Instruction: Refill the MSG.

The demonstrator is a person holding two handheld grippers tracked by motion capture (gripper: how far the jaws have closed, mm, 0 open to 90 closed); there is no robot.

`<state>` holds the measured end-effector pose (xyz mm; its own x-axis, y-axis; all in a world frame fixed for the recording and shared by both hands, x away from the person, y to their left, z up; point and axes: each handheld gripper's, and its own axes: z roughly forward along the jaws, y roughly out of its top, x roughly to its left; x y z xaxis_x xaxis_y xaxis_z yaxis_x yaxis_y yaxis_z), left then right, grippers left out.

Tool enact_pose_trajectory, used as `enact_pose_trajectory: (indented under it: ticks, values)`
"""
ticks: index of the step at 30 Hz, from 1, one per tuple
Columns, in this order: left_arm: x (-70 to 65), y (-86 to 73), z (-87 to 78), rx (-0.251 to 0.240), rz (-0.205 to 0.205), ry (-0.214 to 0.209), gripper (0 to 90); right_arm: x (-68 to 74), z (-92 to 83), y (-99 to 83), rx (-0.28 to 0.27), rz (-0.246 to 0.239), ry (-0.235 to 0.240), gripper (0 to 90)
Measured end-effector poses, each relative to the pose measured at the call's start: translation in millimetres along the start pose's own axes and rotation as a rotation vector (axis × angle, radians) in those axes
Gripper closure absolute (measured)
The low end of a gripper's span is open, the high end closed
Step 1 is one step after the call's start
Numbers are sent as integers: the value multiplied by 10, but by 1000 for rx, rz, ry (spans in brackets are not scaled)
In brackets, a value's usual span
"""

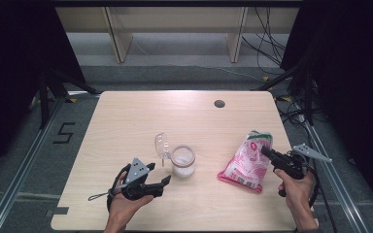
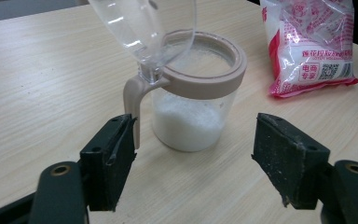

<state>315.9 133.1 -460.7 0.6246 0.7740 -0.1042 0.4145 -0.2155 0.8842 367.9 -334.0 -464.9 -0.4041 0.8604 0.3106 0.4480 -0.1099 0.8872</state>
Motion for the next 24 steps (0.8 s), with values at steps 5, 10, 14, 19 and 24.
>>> enact_pose_trajectory:
  ticks: [5, 10, 14, 19, 24]
  values:
    - [104, -7, -48, -6, -16, 34, 279, -13, 2, -2, 9, -22, -3, 834]
    - [160, 4, -82, -19, -28, 45, 283, 0, 3, -9, 25, -17, -13, 812]
    - [188, 8, -70, -13, -28, 45, 287, -18, -2, -16, 29, -30, -34, 756]
    - [211, 21, -44, -9, -26, 47, 299, -16, -17, -45, 30, 9, -38, 714]
    - [256, 53, -44, -3, -19, 51, 318, -56, -29, -71, 35, 5, -54, 669]
